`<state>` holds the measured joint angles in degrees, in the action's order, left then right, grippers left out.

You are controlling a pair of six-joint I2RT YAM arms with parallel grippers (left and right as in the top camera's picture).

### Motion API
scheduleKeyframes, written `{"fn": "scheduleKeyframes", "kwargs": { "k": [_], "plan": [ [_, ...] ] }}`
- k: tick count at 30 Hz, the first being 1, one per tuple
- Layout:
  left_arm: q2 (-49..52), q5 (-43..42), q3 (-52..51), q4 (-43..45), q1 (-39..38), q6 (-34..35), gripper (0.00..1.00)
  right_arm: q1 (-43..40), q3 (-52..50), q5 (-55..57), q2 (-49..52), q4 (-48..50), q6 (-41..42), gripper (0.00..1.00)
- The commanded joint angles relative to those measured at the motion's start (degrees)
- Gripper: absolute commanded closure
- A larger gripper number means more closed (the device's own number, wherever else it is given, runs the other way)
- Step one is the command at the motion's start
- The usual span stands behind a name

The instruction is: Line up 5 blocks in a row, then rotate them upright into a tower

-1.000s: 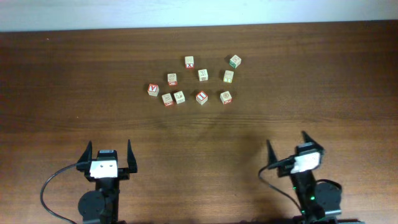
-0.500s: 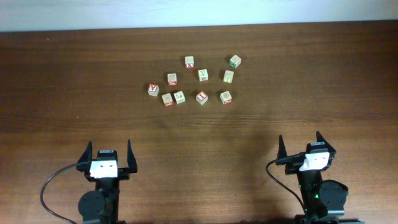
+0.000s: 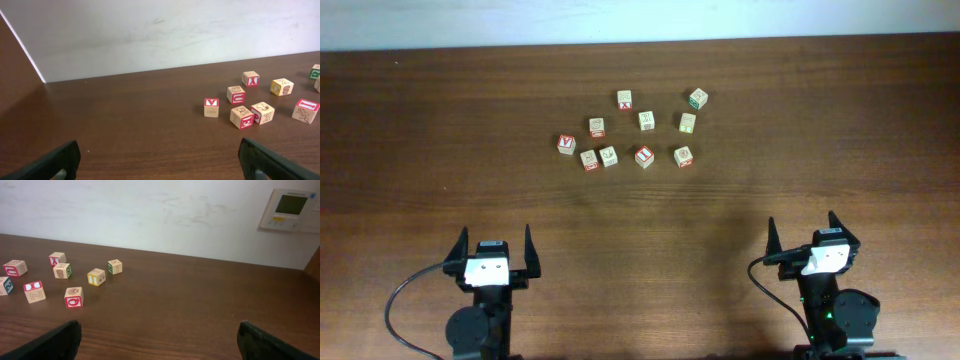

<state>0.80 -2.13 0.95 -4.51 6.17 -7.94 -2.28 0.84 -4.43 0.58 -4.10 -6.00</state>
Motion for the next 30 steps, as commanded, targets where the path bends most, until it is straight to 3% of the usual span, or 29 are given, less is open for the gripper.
{"fn": "scheduleKeyframes", "kwargs": {
  "k": [1, 16, 19, 23, 27, 30],
  "plan": [
    [-0.4, 0.0, -0.4, 0.0, -0.1, -0.9, 0.01, -0.4, -0.5, -0.3, -0.4, 0.0, 0.2, 0.01],
    [-0.4, 0.0, -0.4, 0.0, -0.1, -0.9, 0.01, -0.4, -0.5, -0.3, -0.4, 0.0, 0.2, 0.01],
    [-0.4, 6.4, -0.4, 0.2, 0.0, -2.1, 0.01, -0.4, -0.5, -0.3, -0.4, 0.0, 0.2, 0.02],
    [-0.4, 6.3, -0.4, 0.2, 0.0, -2.1, 0.01, -0.4, -0.5, -0.3, -0.4, 0.2, 0.3, 0.01],
    [-0.4, 1.1, -0.4, 0.6, 0.0, -2.0, 0.01, -0.4, -0.5, -4.0, -0.4, 2.4, 1.3, 0.01],
    [-0.4, -5.6, -0.4, 1.6, 0.0, 0.7, 0.01, -0.4, -0.5, -14.6, -0.4, 6.8, 2.4, 0.01]
  ]
}}
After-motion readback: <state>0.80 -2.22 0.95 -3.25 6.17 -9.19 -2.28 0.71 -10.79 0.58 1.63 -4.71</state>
